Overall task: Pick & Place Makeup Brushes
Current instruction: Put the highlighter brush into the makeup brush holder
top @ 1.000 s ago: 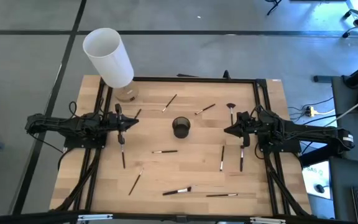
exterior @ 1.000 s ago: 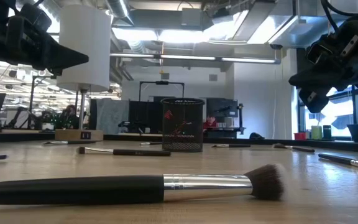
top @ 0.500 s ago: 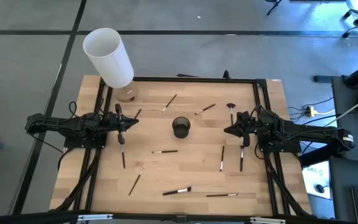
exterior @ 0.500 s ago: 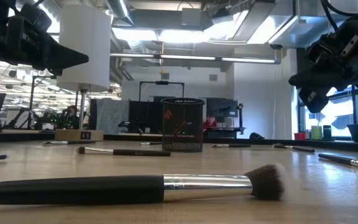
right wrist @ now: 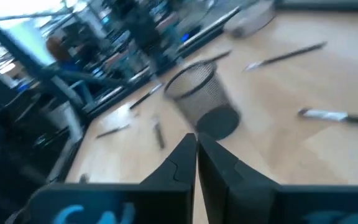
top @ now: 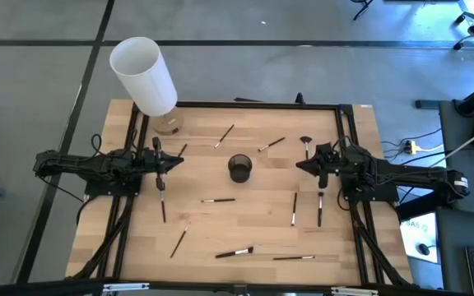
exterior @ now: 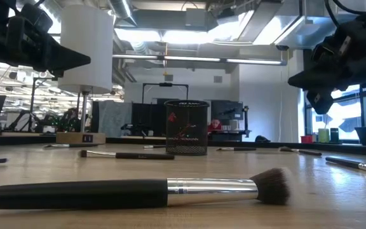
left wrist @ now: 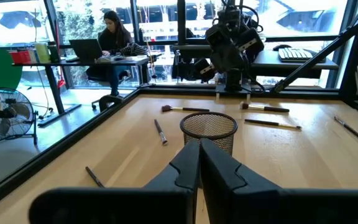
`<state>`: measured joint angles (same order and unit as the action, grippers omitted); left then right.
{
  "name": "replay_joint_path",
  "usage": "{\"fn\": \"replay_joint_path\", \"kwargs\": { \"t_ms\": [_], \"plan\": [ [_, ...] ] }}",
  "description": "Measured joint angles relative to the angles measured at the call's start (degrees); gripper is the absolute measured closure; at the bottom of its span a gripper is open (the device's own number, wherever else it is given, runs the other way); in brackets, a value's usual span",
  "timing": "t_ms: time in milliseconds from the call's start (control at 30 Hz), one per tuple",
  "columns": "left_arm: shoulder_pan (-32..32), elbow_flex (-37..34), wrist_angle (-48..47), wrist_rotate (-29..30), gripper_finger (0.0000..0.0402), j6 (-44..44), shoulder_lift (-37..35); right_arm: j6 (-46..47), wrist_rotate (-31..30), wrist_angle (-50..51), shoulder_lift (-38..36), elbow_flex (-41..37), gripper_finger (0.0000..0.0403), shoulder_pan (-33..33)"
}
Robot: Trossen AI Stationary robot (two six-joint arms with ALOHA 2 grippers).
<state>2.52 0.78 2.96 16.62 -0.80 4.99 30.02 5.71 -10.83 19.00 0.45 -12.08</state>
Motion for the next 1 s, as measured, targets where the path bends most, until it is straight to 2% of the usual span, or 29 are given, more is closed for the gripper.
{"fn": "replay_joint_path", "kwargs": {
  "t_ms": [133, 367, 433, 500, 633, 800, 900, 1000],
  "plan": [
    [0.0, 0.0, 0.0, 0.0, 0.0393, 0.0, 0.0, 2.6, -9.3, -0.9, 0.0, 0.0, 0.0386, 0.0],
    [0.0, 0.0, 0.0, 0.0, 0.0394, 0.0, 0.0, 1.6, -16.4, 0.0, 1.1, 0.0, 0.0386, -0.1],
    [0.0, 0.0, 0.0, 0.0, 0.0393, 0.0, 0.0, 3.4, -19.5, 0.4, 2.4, 0.4, 0.0386, -0.8],
    [0.0, 0.0, 0.0, 0.0, 0.0391, 0.0, 0.0, 5.6, -20.2, 1.8, 4.5, 2.0, 0.0386, -2.0],
    [-0.1, 0.0, 0.0, 2.1, 0.0389, 0.0, 0.0, 7.0, -20.1, 11.6, 10.4, 9.1, 0.0386, -4.4],
    [-0.1, 0.0, 0.6, 3.0, 0.0391, 0.0, 0.0, 7.3, -21.5, 29.0, 20.1, 22.6, 0.0386, -7.7],
    [-0.1, 0.0, 0.9, 3.2, 0.0390, -0.2, 0.0, 6.8, -24.4, 37.1, 26.1, 29.6, 0.0386, -9.2],
    [-0.1, 0.0, 1.5, 8.1, 0.0389, -3.8, 0.0, 6.0, -27.6, 44.1, 31.5, 35.1, 0.0379, -10.9]
  ]
}}
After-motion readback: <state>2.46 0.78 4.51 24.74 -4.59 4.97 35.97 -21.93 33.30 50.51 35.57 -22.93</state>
